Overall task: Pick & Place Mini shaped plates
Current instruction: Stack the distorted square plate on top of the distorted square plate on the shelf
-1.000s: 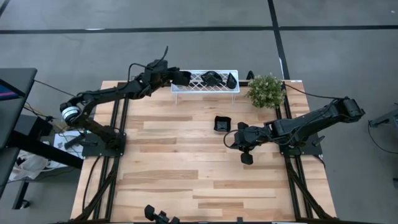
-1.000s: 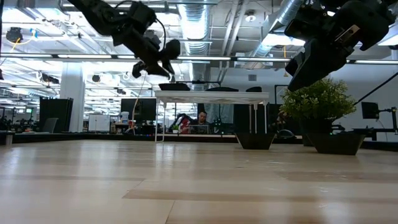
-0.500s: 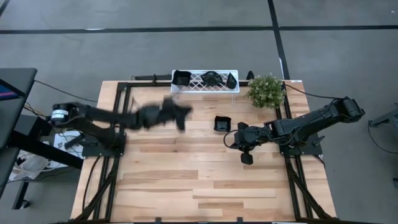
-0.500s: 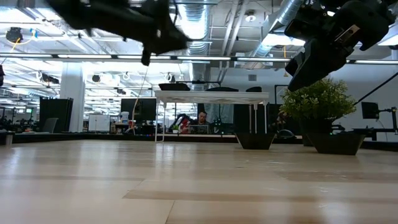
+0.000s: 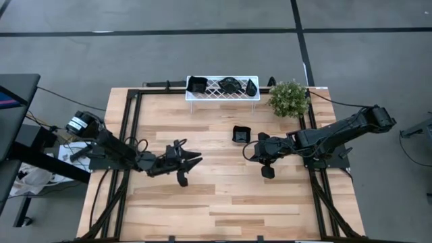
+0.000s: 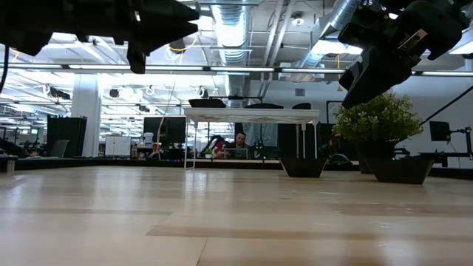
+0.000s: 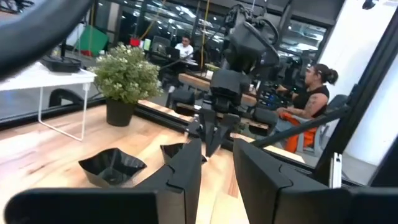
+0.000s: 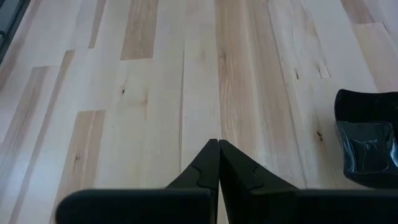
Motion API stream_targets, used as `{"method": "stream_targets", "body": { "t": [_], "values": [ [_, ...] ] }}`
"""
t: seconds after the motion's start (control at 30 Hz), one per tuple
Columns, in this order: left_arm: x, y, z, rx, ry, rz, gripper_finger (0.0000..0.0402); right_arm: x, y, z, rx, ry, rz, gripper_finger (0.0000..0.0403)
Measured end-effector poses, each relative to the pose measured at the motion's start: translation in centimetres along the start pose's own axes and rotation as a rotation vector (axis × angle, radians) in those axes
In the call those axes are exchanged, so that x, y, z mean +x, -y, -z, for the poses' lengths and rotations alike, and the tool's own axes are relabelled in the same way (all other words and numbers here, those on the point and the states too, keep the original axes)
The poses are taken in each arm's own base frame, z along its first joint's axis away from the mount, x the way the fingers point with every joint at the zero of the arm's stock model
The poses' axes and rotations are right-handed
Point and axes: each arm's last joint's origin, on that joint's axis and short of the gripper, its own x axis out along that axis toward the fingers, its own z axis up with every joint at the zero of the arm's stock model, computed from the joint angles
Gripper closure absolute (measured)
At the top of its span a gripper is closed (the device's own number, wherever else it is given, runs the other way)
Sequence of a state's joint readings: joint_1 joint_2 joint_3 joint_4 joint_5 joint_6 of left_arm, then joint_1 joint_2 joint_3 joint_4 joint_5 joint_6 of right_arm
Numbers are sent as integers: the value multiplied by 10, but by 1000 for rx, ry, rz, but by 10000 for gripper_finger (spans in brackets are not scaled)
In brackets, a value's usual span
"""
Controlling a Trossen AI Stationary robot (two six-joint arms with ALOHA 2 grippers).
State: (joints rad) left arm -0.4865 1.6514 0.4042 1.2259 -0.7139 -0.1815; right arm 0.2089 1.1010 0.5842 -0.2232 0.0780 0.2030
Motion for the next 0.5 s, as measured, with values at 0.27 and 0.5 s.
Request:
{"method": "stream_targets", "body": {
  "t": [0.27, 0.5],
  "values": [
    [5, -6, -1, -9, 1, -13, 306, 0, 0, 0, 0, -1, 0, 403],
    [5, -6, -1, -10, 2, -14, 306, 0, 0, 0, 0, -1, 0, 403]
  ]
}}
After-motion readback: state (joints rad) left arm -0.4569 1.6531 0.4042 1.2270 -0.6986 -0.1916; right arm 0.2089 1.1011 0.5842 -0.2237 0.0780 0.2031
